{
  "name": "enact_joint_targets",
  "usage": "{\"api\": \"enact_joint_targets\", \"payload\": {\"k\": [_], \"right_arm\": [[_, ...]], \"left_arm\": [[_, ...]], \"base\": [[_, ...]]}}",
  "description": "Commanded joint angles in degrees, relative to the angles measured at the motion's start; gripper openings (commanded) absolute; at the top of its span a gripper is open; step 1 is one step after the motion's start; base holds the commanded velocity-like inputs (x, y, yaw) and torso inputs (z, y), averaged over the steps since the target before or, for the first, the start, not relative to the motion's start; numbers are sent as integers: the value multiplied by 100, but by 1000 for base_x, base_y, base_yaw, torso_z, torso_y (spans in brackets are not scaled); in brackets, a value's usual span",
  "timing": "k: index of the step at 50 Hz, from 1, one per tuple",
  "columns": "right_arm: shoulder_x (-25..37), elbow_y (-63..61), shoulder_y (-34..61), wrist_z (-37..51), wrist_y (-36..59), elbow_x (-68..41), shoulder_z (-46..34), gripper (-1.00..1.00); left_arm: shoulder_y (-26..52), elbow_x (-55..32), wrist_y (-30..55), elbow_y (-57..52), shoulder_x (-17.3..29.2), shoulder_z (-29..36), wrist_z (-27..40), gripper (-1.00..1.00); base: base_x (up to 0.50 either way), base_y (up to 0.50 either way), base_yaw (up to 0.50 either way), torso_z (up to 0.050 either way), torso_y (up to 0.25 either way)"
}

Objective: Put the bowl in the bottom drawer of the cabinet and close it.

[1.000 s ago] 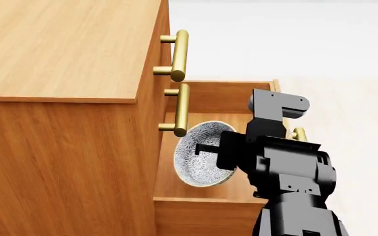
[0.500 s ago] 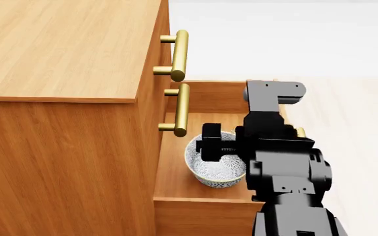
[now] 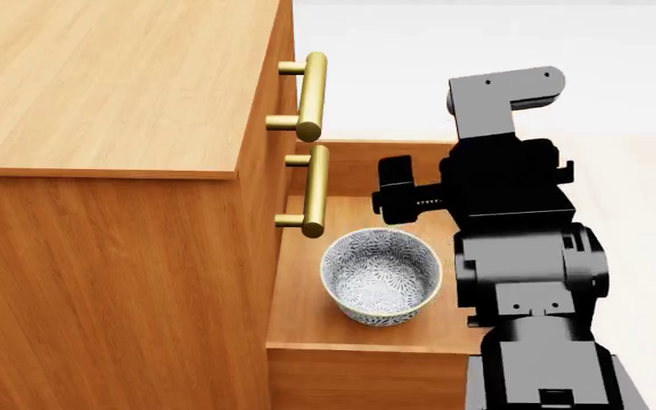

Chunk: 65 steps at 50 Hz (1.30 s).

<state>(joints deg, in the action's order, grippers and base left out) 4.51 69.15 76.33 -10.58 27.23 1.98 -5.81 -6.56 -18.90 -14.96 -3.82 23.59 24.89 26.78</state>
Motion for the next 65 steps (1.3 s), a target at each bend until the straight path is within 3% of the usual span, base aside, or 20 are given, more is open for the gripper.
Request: {"api": "enact_joint_targets", "payload": {"k": [1,12,20,37,65], "right_arm": [[304,-2249,-769,21,728,83,-171,100],[629,-4638,-1653,222,1666,46,178,100],[832,-5385,-1973,544,1893,-3,681,100],[1212,-6660,-2699,597,2291,-79,1195,100],[1331,-7363,-3700,643,2345,-321,2015,100]], "left_arm": [[-22,-3,17,-57,22,12,19,100],[-19,7,0,-46,31,29,15,100],[-7,17,-16,-22,21,42,18,100],[18,27,-27,19,18,61,25,100],[32,5,-60,59,29,81,24,100]], "base": [[0,0,0,0,0],[0,0,0,0,0],[0,0,0,0,0],[0,0,0,0,0],[0,0,0,0,0]]}}
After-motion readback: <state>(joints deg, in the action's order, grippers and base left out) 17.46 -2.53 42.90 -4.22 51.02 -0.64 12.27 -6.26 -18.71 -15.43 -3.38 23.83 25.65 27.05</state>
